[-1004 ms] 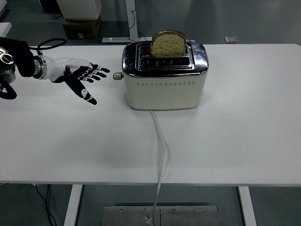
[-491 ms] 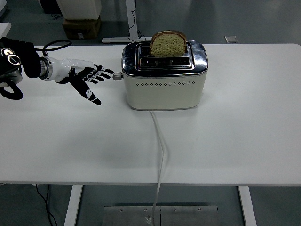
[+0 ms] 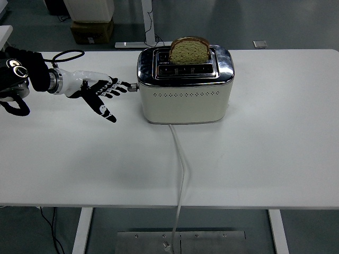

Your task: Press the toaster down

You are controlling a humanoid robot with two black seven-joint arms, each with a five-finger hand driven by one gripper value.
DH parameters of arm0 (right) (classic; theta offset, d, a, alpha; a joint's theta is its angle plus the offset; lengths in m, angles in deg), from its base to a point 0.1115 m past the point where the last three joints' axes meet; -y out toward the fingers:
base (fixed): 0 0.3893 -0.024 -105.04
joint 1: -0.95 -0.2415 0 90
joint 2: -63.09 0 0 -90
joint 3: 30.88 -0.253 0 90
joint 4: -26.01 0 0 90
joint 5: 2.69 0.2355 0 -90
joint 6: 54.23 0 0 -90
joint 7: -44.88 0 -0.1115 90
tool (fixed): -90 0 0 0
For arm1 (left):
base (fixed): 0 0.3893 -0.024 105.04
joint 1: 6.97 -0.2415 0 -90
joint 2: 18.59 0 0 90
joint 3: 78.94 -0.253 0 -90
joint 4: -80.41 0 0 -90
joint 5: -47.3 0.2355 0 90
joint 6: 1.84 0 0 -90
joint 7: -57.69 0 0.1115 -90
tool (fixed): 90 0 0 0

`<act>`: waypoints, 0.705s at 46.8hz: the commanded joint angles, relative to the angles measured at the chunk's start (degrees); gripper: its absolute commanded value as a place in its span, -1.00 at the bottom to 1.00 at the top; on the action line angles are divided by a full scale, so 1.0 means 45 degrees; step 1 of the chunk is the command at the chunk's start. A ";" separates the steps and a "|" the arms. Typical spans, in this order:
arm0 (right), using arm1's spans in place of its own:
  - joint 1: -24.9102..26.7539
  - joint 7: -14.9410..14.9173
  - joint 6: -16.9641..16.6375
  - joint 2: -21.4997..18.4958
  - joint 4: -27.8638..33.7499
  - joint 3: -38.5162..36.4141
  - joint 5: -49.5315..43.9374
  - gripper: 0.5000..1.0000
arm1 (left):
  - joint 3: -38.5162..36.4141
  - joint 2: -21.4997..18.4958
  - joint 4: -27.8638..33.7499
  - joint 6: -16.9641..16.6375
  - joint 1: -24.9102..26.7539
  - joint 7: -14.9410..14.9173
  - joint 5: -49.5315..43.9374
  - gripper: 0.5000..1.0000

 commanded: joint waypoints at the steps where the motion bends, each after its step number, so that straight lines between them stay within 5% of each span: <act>1: 0.0000 0.0000 0.0000 0.0000 0.0000 0.0000 -0.0003 1.00 | -0.0001 0.0007 0.0003 -0.0017 -0.0089 -0.0004 -0.0018 1.00; 33: 0.0019 0.0176 0.0000 0.0000 0.0000 0.0000 0.0016 1.00 | 0.0018 0.0437 -0.0505 -0.0213 -0.0519 -0.0004 -0.0076 1.00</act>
